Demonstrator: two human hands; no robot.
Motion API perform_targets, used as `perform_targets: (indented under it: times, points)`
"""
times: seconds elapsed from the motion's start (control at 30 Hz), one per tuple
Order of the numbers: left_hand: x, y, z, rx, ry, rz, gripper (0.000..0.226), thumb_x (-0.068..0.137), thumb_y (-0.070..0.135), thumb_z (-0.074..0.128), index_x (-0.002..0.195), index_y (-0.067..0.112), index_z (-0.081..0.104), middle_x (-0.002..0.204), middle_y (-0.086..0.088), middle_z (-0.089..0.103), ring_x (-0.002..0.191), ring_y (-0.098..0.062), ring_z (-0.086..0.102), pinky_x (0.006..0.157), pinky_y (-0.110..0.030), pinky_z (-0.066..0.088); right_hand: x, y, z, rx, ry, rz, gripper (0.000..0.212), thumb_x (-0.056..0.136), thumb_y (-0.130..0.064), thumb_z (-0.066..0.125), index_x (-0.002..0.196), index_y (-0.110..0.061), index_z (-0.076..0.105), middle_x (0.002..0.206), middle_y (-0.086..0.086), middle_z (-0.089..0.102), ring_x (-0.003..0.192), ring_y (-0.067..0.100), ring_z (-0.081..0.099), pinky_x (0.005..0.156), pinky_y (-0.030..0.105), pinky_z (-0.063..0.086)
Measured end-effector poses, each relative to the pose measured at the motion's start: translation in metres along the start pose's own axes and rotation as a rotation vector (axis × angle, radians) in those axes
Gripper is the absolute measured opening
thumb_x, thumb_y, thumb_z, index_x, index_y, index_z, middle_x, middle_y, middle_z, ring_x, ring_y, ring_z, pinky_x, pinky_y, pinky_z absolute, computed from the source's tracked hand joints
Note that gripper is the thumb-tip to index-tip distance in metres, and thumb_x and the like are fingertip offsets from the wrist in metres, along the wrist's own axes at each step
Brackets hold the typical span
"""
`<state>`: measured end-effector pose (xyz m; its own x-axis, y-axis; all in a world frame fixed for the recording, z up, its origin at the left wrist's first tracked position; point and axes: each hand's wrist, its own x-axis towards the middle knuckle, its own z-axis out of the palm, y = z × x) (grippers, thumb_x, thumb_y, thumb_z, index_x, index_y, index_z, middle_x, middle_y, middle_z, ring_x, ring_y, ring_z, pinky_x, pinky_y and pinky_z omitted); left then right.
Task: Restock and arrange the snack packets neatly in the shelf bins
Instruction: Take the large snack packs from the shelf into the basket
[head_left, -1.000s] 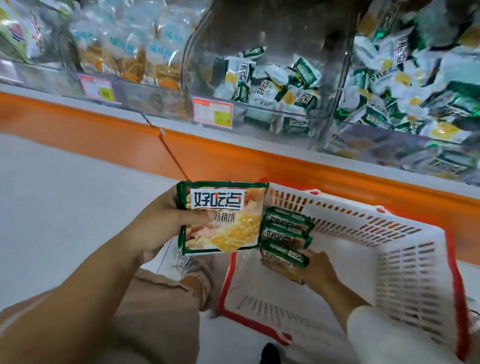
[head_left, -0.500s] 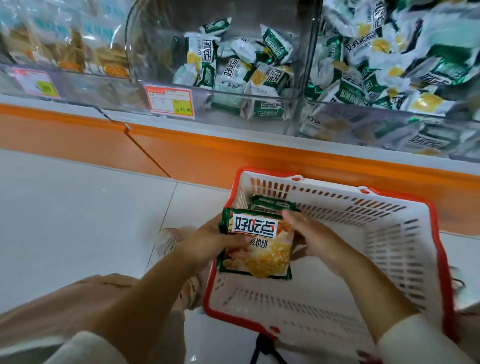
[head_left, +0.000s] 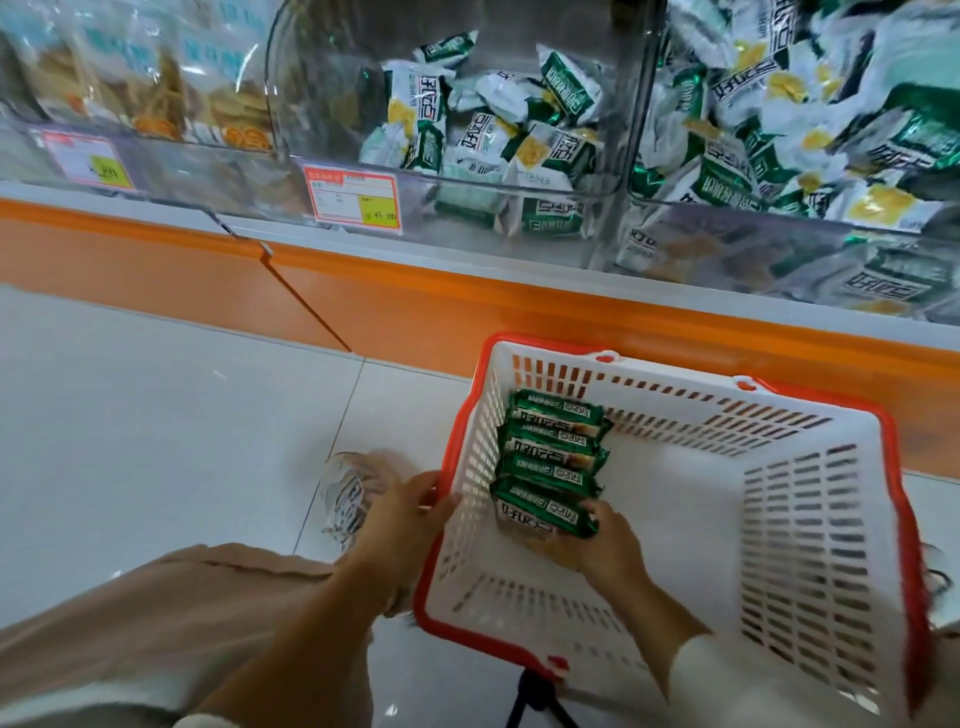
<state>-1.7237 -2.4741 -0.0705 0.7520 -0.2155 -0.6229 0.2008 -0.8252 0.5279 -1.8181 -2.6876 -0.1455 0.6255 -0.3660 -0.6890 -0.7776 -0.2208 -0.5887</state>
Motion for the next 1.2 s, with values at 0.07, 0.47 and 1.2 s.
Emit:
perform_targets:
  times: [0.07,0.47,1.2]
  points:
    - [0.001,0.003,-0.001,0.008,0.023,0.002,0.029,0.100,0.035,0.051,0.125,0.024,0.060,0.106,0.005,0.072,0.078,-0.007,0.070,0.064,-0.023,0.060,0.011,0.006,0.014,0.076,-0.017,0.052,0.061,0.064,-0.044,0.083,0.113,-0.022,0.054,0.105,-0.010,0.061,0.093,0.015,0.063,0.072,0.027,0.053]
    - [-0.017,0.084,-0.013,0.132,0.229,0.264,0.057,0.097,0.031,0.057,0.149,0.029,0.034,0.146,0.002,0.046,0.130,-0.018,0.047,0.108,-0.040,0.041,-0.020,-0.037,-0.094,0.068,0.212,-0.082,0.028,0.097,-0.023,0.054,0.124,-0.019,0.052,0.114,0.000,0.059,0.083,0.009,0.056,0.067,0.019,0.043]
    - [-0.035,0.283,-0.011,-0.072,0.356,0.889,0.035,0.092,0.012,0.064,0.122,0.031,0.062,0.112,0.019,0.055,0.099,-0.002,0.060,0.088,-0.026,0.051,-0.089,-0.117,-0.398,0.228,0.843,-0.236,0.069,0.094,-0.041,0.057,0.145,0.000,0.034,0.143,0.020,0.046,0.129,0.036,0.045,0.101,0.044,0.038]
